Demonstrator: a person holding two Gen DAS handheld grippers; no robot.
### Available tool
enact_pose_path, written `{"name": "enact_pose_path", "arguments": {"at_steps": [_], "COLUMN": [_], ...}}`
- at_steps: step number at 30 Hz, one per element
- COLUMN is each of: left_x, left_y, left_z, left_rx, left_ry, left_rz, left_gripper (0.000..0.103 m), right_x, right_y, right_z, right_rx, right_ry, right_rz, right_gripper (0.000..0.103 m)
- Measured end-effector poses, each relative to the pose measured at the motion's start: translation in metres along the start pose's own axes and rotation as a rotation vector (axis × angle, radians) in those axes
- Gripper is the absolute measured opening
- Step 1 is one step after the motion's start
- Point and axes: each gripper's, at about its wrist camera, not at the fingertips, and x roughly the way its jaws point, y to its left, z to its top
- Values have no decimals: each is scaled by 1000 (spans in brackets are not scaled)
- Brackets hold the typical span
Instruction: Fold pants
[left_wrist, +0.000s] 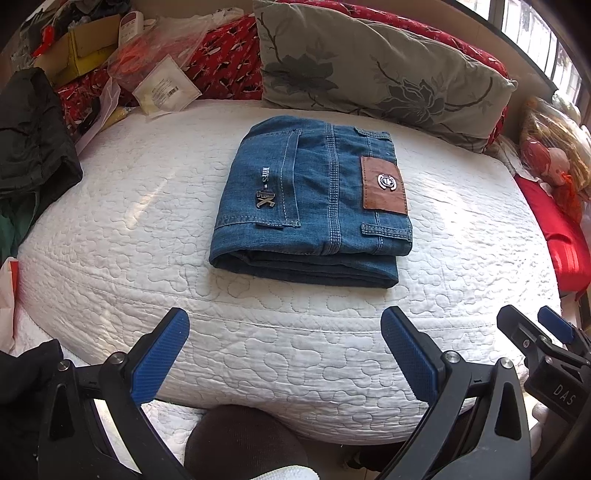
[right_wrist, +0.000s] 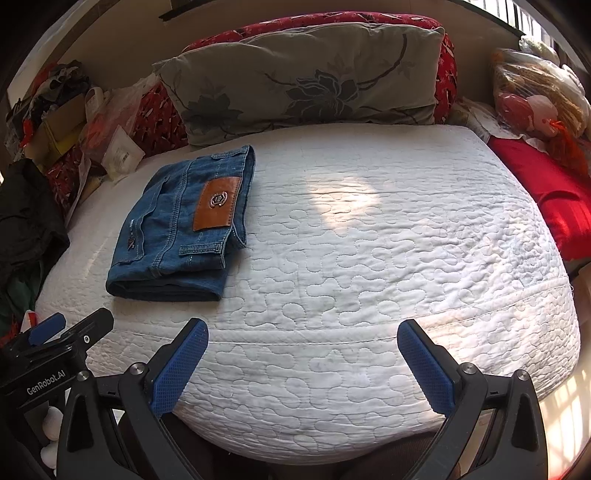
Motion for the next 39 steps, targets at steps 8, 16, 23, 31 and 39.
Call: {"name": "enact_pose_path", "arguments": {"at_steps": [8, 16, 23, 31, 39], "left_x": [1, 3, 3, 4, 4], "left_y": [2, 1, 1, -2, -6], "left_z": [2, 4, 6, 7, 7], "left_rx": [-11, -13, -18, -16, -17], "left_ry": [-1, 1, -1, 2, -1], "left_rz": [7, 1, 1, -6, -7], "left_gripper": [103, 103, 103, 103, 103], "right_x": [3, 5, 6, 8, 9], "right_y": [-4, -3, -5, -6, -8], "right_z": [3, 5, 7, 9, 9], "right_rx": [6, -1, 3, 2, 5], "right_ry": [4, 8, 11, 13, 17], "right_rz": [0, 4, -1, -1, -1], "right_gripper": [103, 103, 103, 103, 103]}}
